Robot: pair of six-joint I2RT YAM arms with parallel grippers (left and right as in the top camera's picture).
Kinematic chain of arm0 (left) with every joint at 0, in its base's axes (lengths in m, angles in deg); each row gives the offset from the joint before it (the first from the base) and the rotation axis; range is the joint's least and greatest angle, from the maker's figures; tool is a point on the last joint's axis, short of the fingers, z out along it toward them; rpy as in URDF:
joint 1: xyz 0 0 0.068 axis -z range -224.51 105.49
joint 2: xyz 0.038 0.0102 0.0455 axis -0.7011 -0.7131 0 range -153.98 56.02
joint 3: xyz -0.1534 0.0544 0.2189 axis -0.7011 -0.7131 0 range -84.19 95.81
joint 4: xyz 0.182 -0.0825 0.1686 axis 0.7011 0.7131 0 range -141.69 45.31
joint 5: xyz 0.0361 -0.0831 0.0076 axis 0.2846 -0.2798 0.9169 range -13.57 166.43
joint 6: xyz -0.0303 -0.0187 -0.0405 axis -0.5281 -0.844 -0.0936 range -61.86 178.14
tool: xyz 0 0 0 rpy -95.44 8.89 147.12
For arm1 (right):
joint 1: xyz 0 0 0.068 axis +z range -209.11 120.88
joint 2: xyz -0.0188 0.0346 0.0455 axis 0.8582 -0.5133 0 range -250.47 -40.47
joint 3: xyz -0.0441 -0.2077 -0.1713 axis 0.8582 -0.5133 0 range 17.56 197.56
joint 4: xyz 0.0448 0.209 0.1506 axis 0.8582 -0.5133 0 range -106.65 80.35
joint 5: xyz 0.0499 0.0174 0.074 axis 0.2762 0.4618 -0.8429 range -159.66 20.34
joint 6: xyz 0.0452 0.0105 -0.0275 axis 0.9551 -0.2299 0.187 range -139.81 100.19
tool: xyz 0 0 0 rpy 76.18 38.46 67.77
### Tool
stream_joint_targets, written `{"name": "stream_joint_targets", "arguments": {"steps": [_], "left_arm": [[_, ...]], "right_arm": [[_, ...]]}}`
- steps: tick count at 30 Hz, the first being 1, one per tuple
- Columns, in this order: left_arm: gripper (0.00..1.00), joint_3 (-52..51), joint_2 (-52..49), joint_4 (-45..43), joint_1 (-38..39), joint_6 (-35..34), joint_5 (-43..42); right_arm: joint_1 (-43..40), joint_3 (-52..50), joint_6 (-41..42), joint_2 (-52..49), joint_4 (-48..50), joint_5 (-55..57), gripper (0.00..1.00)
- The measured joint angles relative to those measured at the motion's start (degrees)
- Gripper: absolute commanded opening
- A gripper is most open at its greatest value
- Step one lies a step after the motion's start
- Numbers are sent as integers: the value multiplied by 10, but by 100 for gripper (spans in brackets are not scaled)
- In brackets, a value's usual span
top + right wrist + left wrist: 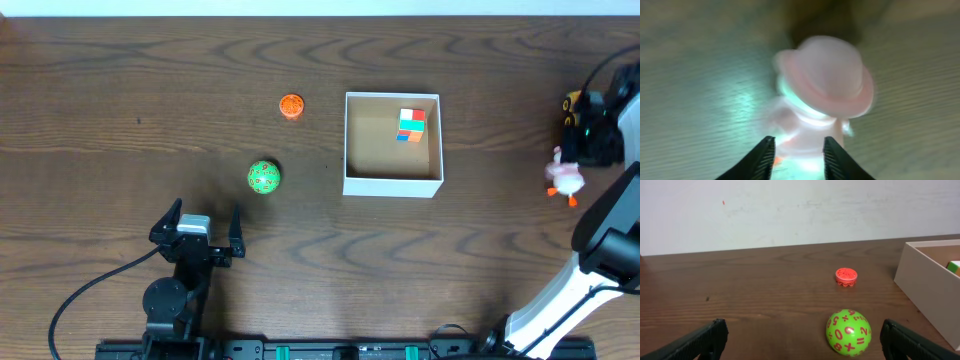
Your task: Pack container
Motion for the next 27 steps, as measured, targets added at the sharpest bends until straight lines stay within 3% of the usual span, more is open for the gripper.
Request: {"name": "stream_joint_targets", "arguments": {"steps": [4,6,8,12,16,19,27], "left_arm": [[98,0,0,0,0,0,0],[98,0,0,0,0,0,0],[98,0,0,0,0,0,0],[98,0,0,0,0,0,0],[98,0,0,0,0,0,0],[98,0,0,0,0,0,0],[98,0,0,0,0,0,0]], "right_arm": [[27,97,11,0,-63,-12,21],[40,136,15,0,-84,-16,22],[56,174,19,0,-104,-18,44],[75,204,43,0,-108,7,56],[66,203,60,-1,-111,29,59],[46,191,67,-1,-105,33,68],[-24,29,73,-2,-25,30,73]]}}
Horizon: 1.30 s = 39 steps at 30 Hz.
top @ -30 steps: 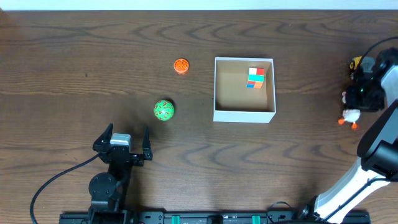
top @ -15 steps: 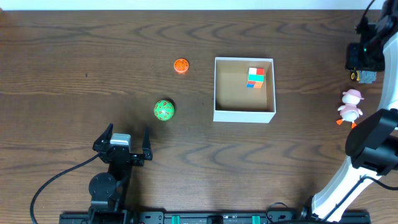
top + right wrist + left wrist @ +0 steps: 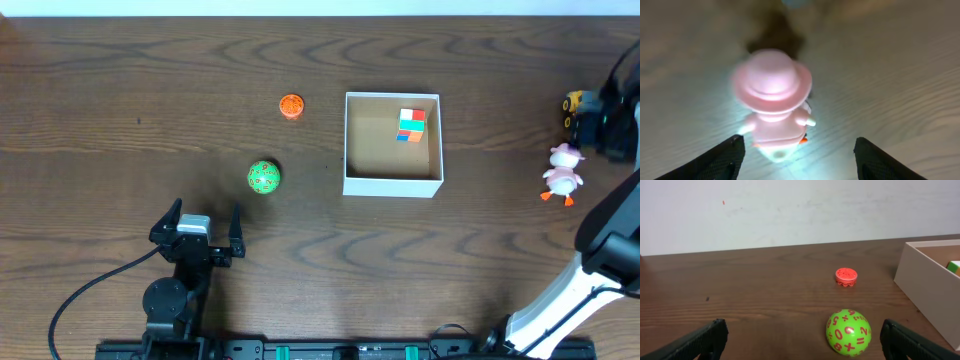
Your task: Pack container
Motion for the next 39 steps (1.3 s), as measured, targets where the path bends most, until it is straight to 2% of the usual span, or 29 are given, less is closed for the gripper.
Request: {"name": "stream_joint_targets", "arguments": {"steps": [7,12,22,30,35,39], "left_arm": [[98,0,0,0,0,0,0],[98,0,0,0,0,0,0],[98,0,0,0,0,0,0],[98,0,0,0,0,0,0],[98,0,0,0,0,0,0],[98,0,0,0,0,0,0]], "right_arm": [[-13,-93,0,-2,68,-32,74],[-12,-105,-3,-2,83,-55,78],[-12,-132,-9,-2,118,-68,77],[-11,-147,-18,-2,131,-80,57],[-9,-147,-21,-2,132,-82,32],[-9,-144,-19,-2,121,-87,25]]}}
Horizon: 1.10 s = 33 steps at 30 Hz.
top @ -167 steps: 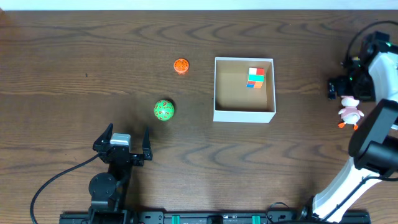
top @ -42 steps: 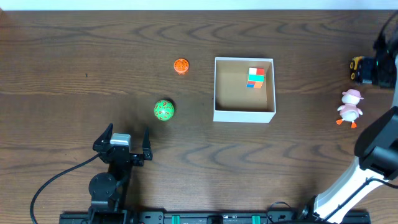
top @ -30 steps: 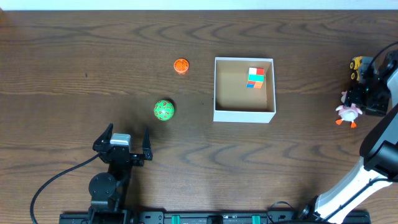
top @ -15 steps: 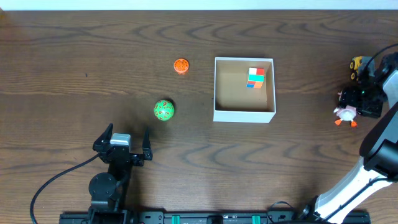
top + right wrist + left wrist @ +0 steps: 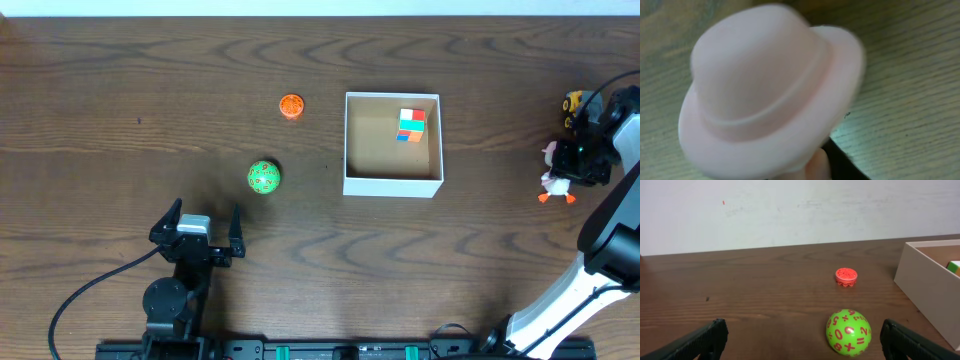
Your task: Pack container
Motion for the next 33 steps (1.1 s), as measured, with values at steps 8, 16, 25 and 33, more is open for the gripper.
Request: {"name": "stream_joint_targets", "arguments": {"steps": [8,16,25,33], "left_arm": [[98,0,0,0,0,0,0],[98,0,0,0,0,0,0],[98,0,0,0,0,0,0],[98,0,0,0,0,0,0]], "right_arm": [[1,75,1,-1,-87,-28,29],[35,195,0,-1,-177,-50,29],[108,294,1,-1,-240,-98,26],[212,344,1,-1,-249,-116,28]]}}
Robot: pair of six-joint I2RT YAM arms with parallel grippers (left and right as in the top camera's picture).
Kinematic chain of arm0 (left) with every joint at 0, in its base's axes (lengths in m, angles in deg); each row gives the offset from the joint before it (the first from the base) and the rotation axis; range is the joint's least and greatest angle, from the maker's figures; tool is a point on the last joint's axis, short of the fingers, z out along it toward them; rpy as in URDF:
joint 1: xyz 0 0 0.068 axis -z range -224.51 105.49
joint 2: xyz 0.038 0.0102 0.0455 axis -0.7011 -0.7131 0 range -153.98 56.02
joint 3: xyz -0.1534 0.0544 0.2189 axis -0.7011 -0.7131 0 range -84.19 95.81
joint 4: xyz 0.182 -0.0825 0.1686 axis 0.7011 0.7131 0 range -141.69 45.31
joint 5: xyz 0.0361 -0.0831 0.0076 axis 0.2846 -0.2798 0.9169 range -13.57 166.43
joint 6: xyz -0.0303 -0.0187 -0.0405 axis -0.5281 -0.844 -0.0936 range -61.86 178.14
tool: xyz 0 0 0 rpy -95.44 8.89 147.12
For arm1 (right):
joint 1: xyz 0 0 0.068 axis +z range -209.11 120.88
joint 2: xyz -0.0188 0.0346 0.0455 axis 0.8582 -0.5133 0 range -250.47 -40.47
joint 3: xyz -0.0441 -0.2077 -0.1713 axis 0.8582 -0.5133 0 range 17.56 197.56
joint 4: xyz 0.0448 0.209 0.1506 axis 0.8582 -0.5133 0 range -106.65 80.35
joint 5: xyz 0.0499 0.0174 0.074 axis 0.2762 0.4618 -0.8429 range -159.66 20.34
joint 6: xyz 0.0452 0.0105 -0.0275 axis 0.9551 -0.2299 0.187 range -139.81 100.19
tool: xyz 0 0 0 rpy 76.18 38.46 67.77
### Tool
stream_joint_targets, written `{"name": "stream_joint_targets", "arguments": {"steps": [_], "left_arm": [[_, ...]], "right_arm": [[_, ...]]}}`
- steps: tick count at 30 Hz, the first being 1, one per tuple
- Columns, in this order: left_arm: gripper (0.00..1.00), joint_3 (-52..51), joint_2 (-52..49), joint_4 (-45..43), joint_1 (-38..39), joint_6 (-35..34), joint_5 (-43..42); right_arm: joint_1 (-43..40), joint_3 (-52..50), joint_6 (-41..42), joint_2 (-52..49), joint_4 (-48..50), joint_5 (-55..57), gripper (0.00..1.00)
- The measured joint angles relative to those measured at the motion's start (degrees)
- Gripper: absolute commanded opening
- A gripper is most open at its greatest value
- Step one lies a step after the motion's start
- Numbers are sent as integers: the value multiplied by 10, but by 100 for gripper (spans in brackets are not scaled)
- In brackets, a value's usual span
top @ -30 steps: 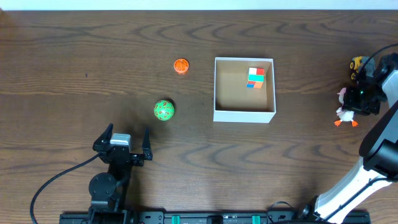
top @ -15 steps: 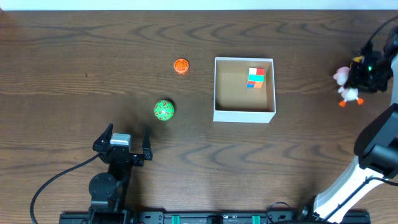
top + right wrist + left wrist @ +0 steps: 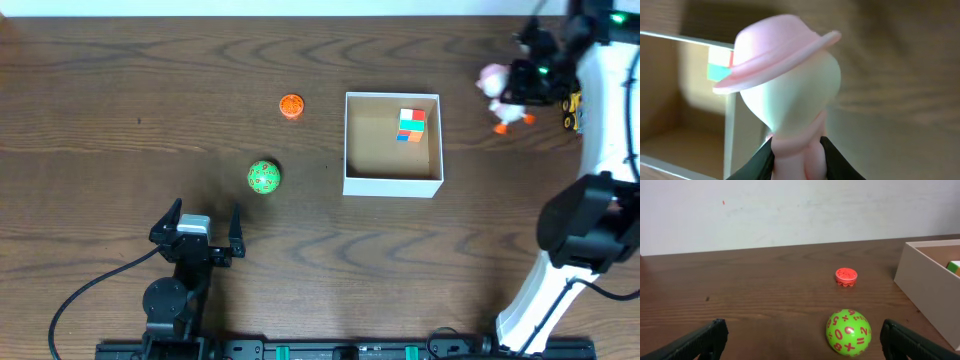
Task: Pack container
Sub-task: 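Carry the duck with the right gripper and drop it into the box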
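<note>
A white duck toy in a pink hat (image 3: 497, 88) hangs above the table just right of the white box (image 3: 392, 183), with my right gripper (image 3: 518, 85) shut on it. In the right wrist view the duck (image 3: 790, 90) fills the frame between the black fingers (image 3: 762, 160), the box wall behind it. A multicoloured cube (image 3: 411, 125) lies inside the box. A green number ball (image 3: 264, 177) and an orange disc (image 3: 291, 105) lie left of the box. My left gripper (image 3: 800, 342) stands open near the front left, the ball (image 3: 848, 332) ahead between its fingertips.
A yellow and black toy (image 3: 572, 108) lies at the far right edge, partly behind the right arm. Dark wooden table (image 3: 120, 90) all around. The left arm's base and cable sit at the front left.
My right gripper, then low on the duck at the table's right edge, now holds it lifted and farther back-left, close to the box's right side. The left arm is unchanged.
My right gripper was down at the duck on the right edge. Then it stood open, back from the duck standing on the table. Then it was down on the duck again. Now the duck is held in the air beside the box. Left arm stayed still.
</note>
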Motion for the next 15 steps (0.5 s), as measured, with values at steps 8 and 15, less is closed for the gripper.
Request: {"name": "stream_joint_targets", "arguments": {"steps": [8,15], "left_arm": [[98,0,0,0,0,0,0],[98,0,0,0,0,0,0]], "right_arm": [[106,5,0,0,40,-3,29],[174,5,2,0,81,-3,32]]}}
